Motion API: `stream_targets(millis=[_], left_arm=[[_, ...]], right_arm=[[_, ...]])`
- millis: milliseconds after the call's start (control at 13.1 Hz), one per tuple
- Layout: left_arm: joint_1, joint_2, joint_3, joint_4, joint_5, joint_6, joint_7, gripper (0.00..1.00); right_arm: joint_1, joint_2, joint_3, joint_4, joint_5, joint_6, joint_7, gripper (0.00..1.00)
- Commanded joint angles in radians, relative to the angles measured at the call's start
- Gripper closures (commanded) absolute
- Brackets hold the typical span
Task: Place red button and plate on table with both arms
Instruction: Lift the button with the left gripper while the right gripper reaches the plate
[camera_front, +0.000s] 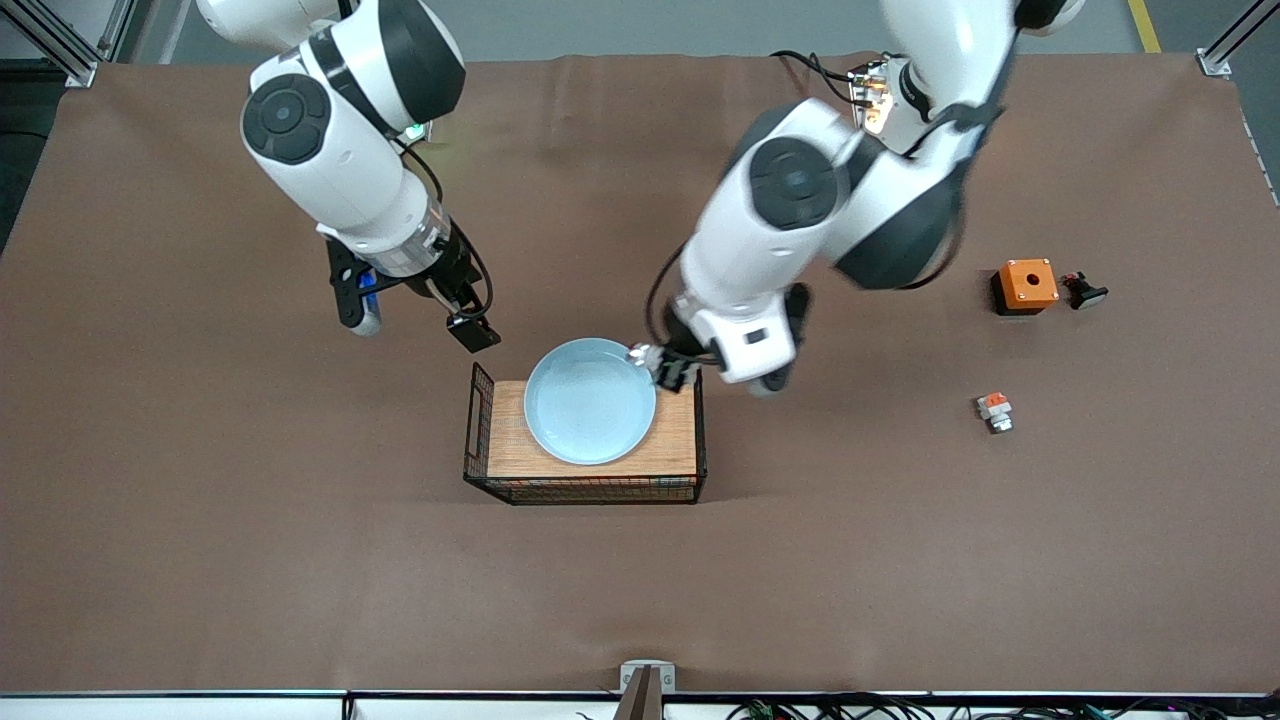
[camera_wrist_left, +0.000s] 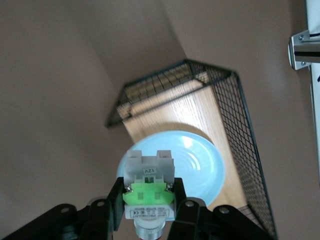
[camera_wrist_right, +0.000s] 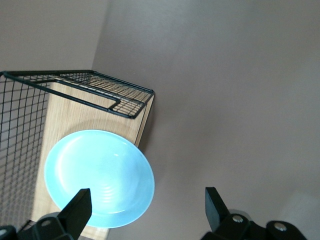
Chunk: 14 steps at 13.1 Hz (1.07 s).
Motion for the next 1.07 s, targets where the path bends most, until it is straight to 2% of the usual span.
stream_targets(millis=[0,153,383,536,690,843,996], left_arm=[[0.113,-0.12,0.004,-0.082,-0.045,-0.165,0.339,1.0],[0.185,-0.141,0.005,-0.098,-0.045,-0.26,0.544,1.0],[0.274,-0.218,0.007,-0.269,-0.027,-0.25,0.879,1.0],[0.331,-0.291,0.007,-0.45,-0.004,-0.151,1.117,1.0],[0.372,-0.367,0.008,-0.672,0.016,0.024,1.314,1.0],[0.408,-0.381,0.007,-0.812,0.02,0.157,1.446,1.0],[0.411,-0.373,0.007,-0.903,0.02,0.26,1.529,1.0]], right_arm=[[0.033,0.01,-0.006,-0.016,-0.032,0.045,0.261,0.0],[0.034,0.018,-0.006,-0.014,-0.035,0.054,0.291,0.0],[0.062,0.029,-0.004,-0.013,-0.055,0.095,0.282,0.0],[0.063,0.041,-0.001,-0.014,-0.053,0.141,0.283,0.0],[0.066,0.084,0.016,-0.014,-0.055,0.186,0.285,0.0],[0.074,0.103,0.023,-0.014,-0.056,0.235,0.283,0.0],[0.074,0.13,0.039,-0.016,-0.099,0.254,0.27,0.0]])
